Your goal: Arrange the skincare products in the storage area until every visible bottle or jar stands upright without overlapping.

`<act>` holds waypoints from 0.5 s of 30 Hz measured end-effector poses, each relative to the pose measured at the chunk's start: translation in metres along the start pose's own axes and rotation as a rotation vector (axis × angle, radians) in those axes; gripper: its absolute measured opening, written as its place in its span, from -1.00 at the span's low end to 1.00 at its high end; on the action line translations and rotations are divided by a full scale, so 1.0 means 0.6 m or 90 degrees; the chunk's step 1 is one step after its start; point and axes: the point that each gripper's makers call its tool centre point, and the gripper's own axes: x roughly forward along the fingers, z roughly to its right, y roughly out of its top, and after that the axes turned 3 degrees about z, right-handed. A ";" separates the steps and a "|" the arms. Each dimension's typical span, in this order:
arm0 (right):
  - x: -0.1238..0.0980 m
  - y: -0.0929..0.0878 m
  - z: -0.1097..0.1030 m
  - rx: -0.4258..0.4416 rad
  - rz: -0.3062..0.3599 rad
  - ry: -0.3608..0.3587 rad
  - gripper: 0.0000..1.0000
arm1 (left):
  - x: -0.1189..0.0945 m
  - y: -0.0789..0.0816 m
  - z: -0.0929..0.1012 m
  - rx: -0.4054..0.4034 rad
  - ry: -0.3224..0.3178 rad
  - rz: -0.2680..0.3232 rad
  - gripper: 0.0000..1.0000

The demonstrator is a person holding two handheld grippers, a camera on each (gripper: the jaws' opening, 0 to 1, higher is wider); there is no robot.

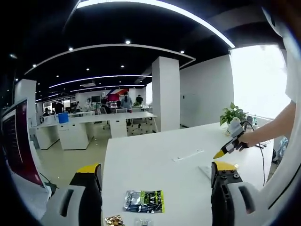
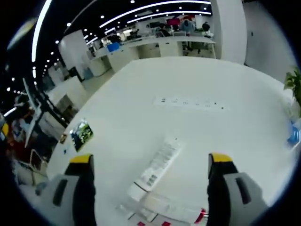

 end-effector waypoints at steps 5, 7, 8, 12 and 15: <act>0.021 -0.018 0.006 0.006 -0.032 -0.006 0.99 | -0.012 -0.001 -0.012 0.004 0.013 -0.001 0.99; 0.036 -0.033 0.004 0.004 -0.059 -0.007 0.99 | -0.019 -0.001 -0.021 -0.001 0.026 0.001 0.99; 0.039 -0.035 0.004 0.002 -0.064 -0.007 0.99 | -0.021 -0.001 -0.022 -0.002 0.029 0.002 0.99; 0.057 -0.052 0.012 -0.016 -0.098 -0.030 0.99 | -0.029 -0.002 -0.025 -0.001 0.037 -0.001 0.99; 0.065 -0.055 0.016 -0.014 -0.105 -0.035 0.99 | -0.034 -0.001 -0.027 -0.001 0.045 0.001 0.99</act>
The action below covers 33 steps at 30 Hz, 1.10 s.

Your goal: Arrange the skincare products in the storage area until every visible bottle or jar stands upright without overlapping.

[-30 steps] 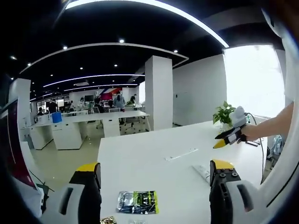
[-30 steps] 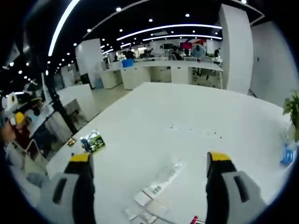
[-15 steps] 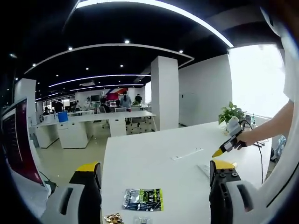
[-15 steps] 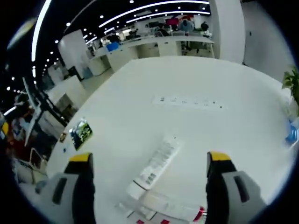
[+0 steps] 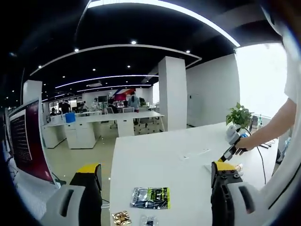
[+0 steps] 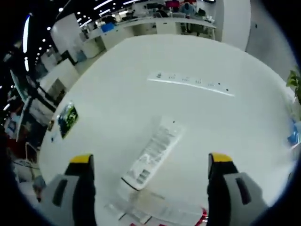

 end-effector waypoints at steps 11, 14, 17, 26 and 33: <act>0.035 -0.030 -0.009 -0.016 -0.065 -0.014 0.99 | -0.012 -0.002 0.008 -0.003 0.013 -0.004 0.99; 0.040 -0.039 -0.007 -0.038 -0.079 -0.027 0.99 | -0.013 -0.001 0.012 0.004 0.013 -0.007 0.99; 0.047 -0.045 -0.011 -0.034 -0.088 -0.023 0.99 | -0.015 0.001 0.014 0.001 0.017 -0.005 0.99; 0.058 -0.067 -0.009 -0.060 -0.119 -0.034 0.95 | -0.030 -0.007 0.011 -0.003 0.035 -0.010 0.99; 0.068 -0.082 -0.009 -0.067 -0.131 -0.032 0.85 | -0.036 -0.009 0.000 -0.008 0.050 -0.010 0.99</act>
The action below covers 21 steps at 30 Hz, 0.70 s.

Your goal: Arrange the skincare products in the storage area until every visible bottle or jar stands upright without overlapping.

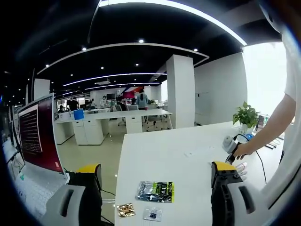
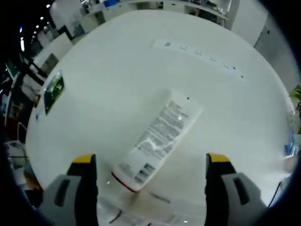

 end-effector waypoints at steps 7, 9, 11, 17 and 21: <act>0.011 -0.011 -0.002 -0.014 -0.015 -0.005 0.74 | -0.005 -0.006 -0.006 -0.002 0.009 -0.006 0.99; 0.012 -0.009 0.002 -0.017 -0.014 -0.009 0.71 | -0.006 -0.007 -0.010 -0.003 0.013 -0.007 0.99; 0.012 -0.009 0.006 -0.024 -0.015 -0.015 0.63 | -0.006 -0.008 -0.012 -0.005 0.015 -0.008 0.99; 0.014 -0.007 0.009 -0.039 -0.009 -0.025 0.56 | -0.001 -0.015 -0.011 -0.009 0.016 -0.013 0.99; 0.014 -0.006 0.012 -0.032 -0.004 -0.026 0.52 | 0.005 -0.016 -0.006 -0.009 0.009 -0.015 0.99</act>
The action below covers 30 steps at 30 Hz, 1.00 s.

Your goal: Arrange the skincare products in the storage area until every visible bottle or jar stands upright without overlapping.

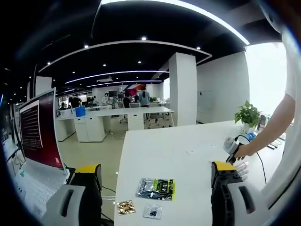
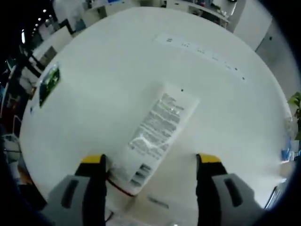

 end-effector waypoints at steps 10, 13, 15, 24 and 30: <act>0.000 0.009 -0.018 -0.033 0.027 0.014 0.16 | 0.005 0.003 -0.002 0.003 0.000 0.001 0.99; 0.001 0.012 -0.022 -0.036 0.030 0.016 -0.01 | 0.005 0.002 -0.005 0.004 0.001 0.000 0.99; 0.002 0.015 -0.026 -0.041 0.032 0.019 -0.06 | 0.005 0.004 -0.005 0.004 0.001 0.001 0.99; 0.007 0.026 -0.039 -0.064 0.037 0.030 -0.34 | 0.001 -0.001 -0.006 0.000 0.006 0.000 0.99; 0.004 0.029 -0.044 -0.069 0.035 0.035 -0.40 | -0.004 0.000 -0.010 0.001 0.012 -0.001 0.98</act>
